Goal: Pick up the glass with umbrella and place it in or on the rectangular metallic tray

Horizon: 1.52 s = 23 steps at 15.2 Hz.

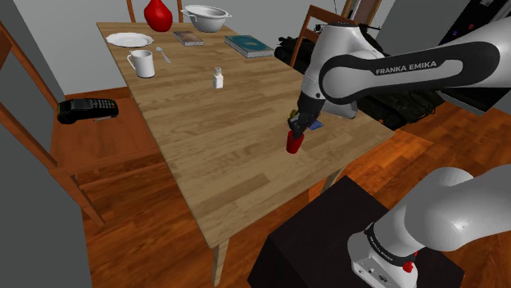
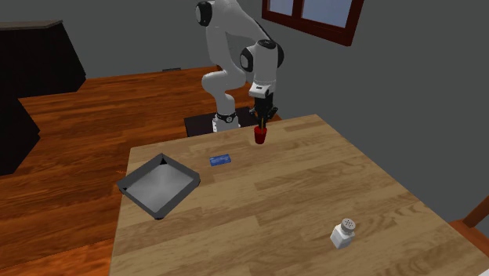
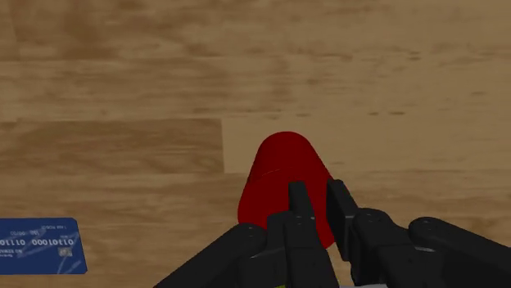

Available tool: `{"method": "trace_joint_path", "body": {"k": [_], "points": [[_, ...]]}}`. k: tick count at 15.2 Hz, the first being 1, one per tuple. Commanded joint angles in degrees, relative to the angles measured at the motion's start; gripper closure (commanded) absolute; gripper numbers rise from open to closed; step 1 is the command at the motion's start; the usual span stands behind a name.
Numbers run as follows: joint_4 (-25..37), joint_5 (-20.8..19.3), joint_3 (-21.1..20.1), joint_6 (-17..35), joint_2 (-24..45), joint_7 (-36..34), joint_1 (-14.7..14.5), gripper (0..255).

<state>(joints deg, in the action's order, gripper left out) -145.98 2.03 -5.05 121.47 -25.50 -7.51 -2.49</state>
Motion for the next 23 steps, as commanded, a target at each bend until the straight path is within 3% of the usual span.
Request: {"method": "trace_joint_path", "body": {"k": [1,8,9,10,11,12,14,23], "points": [[-0.5,-0.3,0.1,0.0,0.3,-0.1,0.1,255],[0.1,-0.3,0.2,-0.3,0.0,0.0,0.2,255],[0.1,-0.3,0.2,-0.3,0.0,0.0,0.2,0],[12.9,-3.2,3.7,-13.3,11.6,21.9,-4.1,0],[5.4,-1.6,1.9,-3.8,4.6,3.0,-1.8,0],[5.4,-1.5,1.6,-3.8,4.6,3.1,-1.5,0],[0.9,-4.9,-0.3,-3.0,-1.9,-1.7,-0.5,0],[-3.0,-5.4,-0.4,3.7,0.9,-1.9,-0.1,0]]}}
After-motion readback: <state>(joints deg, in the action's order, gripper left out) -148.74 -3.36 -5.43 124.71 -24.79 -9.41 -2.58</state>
